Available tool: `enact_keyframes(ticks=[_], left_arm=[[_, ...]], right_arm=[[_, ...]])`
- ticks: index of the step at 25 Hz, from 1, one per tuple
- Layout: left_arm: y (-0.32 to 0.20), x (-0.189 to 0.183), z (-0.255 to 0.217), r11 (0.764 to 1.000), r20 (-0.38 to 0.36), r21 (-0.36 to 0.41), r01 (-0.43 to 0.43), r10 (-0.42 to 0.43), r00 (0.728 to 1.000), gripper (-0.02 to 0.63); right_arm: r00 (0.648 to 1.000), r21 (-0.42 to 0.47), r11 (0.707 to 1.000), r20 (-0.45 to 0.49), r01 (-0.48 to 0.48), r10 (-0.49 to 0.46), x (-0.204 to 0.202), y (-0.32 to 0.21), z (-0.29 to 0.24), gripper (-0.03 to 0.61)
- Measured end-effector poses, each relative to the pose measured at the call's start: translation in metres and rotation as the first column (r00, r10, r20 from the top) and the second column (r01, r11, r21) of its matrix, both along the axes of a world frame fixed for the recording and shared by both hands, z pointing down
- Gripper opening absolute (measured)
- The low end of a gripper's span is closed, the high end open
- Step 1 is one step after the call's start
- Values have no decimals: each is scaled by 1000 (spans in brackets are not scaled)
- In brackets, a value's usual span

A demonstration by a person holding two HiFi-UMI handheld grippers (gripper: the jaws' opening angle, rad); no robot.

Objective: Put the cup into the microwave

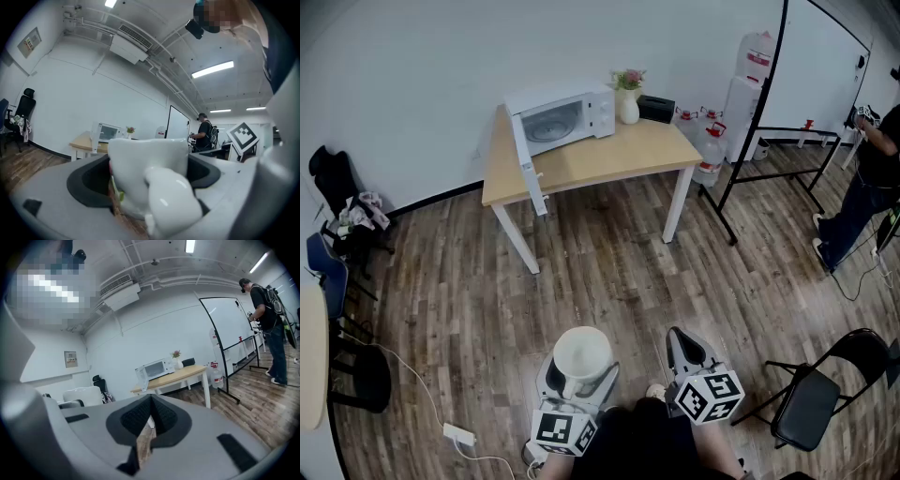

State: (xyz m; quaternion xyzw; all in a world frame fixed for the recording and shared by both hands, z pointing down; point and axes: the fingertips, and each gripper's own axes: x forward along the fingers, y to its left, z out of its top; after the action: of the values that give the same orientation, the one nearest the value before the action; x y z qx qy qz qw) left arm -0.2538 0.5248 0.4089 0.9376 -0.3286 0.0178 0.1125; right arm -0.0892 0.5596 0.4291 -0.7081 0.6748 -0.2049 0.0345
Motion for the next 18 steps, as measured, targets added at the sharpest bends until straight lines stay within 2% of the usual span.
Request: enact_keyframes(ticks=[3,6,10,18], left_arm=[[10,-7,1,1000,0,8,-11,11,1000,459],[17,-15,4,1000,-1,10,-9,9,1000,459],[19,-19,2,1000,3,23,-6,6,1000,459],[27,-27,6,1000,4,23,-20,20,1000,459]], right_arm=[[998,31,999,50,-38,37,-8,8,-1,-8],[997,36,997,46,-67,65,-14,18,-1,-6],[999,17,999,6,-52,52,-21,21,0,-6],[999,-6,999,22,-38,39,-37,19,8,-8]])
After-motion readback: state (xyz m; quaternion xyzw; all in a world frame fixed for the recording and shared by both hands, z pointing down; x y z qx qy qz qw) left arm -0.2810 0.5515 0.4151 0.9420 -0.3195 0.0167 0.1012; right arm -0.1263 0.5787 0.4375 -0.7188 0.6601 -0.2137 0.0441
